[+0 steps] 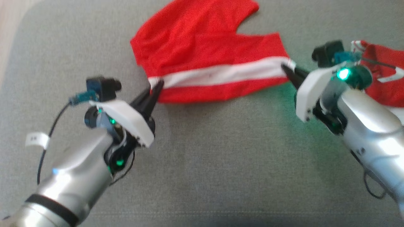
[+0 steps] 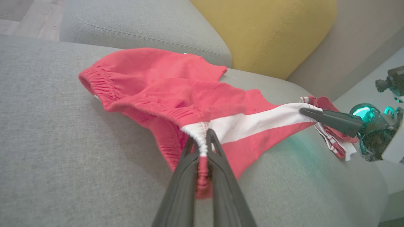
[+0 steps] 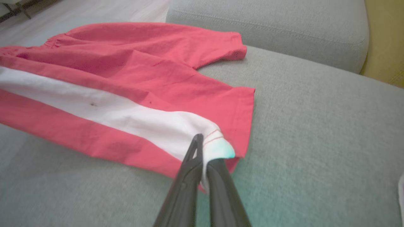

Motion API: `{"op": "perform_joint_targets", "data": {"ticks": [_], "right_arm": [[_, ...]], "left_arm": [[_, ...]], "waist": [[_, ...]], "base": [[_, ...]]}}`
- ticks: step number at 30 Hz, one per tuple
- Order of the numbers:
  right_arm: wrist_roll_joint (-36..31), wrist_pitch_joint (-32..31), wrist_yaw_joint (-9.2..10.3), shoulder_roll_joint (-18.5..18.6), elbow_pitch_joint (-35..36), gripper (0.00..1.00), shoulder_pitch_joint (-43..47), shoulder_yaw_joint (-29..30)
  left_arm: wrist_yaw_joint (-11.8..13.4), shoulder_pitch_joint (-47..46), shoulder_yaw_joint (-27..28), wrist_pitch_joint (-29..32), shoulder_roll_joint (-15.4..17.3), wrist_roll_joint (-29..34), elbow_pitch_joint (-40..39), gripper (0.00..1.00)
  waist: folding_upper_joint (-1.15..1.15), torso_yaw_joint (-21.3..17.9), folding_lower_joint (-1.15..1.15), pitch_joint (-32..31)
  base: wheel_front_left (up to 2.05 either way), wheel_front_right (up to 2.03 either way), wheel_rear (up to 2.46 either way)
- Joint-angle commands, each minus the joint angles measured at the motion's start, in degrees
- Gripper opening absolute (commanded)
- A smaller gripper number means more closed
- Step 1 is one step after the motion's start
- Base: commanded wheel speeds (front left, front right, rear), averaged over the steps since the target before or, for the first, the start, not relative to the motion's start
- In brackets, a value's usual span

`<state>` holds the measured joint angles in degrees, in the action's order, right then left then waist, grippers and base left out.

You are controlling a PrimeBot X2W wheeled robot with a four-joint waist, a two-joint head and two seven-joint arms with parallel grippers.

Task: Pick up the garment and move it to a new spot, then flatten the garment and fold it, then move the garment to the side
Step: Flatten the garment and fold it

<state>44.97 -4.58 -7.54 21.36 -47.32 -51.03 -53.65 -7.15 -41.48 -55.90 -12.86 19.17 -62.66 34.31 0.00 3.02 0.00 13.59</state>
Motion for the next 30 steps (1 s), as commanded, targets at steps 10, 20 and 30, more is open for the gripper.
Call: {"op": "perform_joint_targets", "data": {"ticks": [10,20,30], "right_arm": [[11.36,-5.47,0.05,9.39,10.56,0.0,4.94,-9.19],[19.74,-8.67,0.05,15.83,16.79,0.0,8.44,-14.82],[27.79,-19.81,0.05,24.15,24.84,0.0,12.69,-17.34]], "left_arm": [[-0.34,3.67,-2.53,-1.7,4.13,-0.77,-3.49,0.0],[-0.34,11.98,-4.75,-2.07,6.9,-0.78,-9.1,0.0],[1.61,20.48,-5.42,-1.84,9.4,-1.68,-17.65,0.0]], "waist": [[0.0,-1.67,0.0,-7.09],[0.0,-1.58,0.0,-13.6],[0.0,-1.43,0.0,-16.7]], "base": [[0.0,0.0,0.0],[0.0,0.0,0.0],[0.0,0.0,0.0]]}}
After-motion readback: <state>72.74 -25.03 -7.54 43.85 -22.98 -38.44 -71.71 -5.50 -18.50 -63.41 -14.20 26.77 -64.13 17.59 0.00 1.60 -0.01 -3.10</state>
